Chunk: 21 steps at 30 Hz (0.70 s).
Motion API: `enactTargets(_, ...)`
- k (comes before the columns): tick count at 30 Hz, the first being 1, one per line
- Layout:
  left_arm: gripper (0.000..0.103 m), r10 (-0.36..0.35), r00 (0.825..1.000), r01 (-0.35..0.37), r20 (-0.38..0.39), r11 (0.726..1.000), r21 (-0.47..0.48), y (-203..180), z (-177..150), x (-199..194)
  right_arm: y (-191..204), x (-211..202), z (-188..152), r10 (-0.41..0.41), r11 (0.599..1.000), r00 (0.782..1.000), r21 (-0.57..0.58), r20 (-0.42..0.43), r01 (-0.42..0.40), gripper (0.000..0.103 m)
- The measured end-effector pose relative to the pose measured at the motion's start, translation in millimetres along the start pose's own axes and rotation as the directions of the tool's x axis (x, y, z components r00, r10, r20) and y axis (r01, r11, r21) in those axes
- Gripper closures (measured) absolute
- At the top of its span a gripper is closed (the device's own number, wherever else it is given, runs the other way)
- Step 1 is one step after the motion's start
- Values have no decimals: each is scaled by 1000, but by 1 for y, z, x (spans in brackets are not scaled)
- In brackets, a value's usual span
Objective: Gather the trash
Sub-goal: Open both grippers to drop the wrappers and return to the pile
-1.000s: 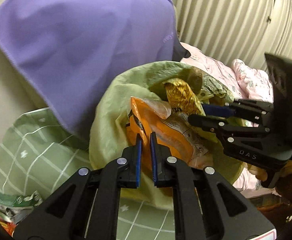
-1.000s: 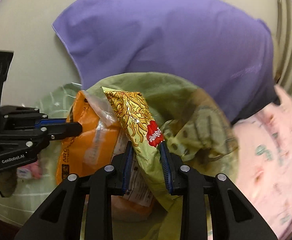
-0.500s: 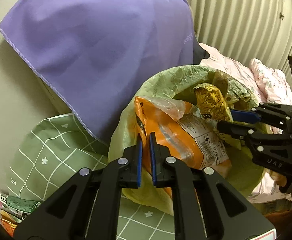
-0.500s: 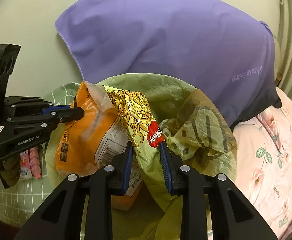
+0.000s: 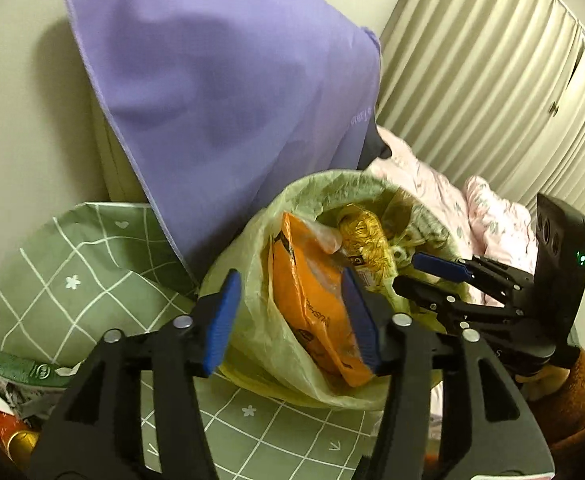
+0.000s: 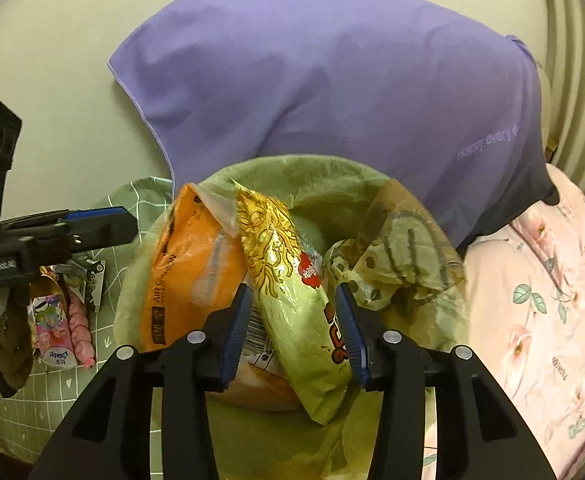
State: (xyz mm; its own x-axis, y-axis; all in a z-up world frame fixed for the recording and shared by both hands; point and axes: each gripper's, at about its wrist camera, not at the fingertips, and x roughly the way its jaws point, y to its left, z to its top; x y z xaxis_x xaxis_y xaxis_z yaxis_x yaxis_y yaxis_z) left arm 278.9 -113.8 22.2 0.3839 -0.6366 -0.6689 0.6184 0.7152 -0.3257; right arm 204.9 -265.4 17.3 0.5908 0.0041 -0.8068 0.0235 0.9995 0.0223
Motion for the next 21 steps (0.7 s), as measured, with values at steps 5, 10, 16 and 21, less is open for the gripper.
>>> enactTargets(5,47,93,991,-92,101,996,-14,-3,-10,-24,2,-24,4,-25,999,996,39,81,22,54)
enactTargets(10,47,234,958,-227,164,972,-59,18,-34,-54,19,-38,16,31,999,988,11,152,-33,53)
enactTargets(16,47,383,904,-346,190,917,-200,75,-80,-108,66,-36,23,40,996,981,-84,188,-24,53)
enactTargets(21,47,505,846,-430,168,835,-343,126,-126,-156,101,-19,25,111,988,979,-127,173,-90,53)
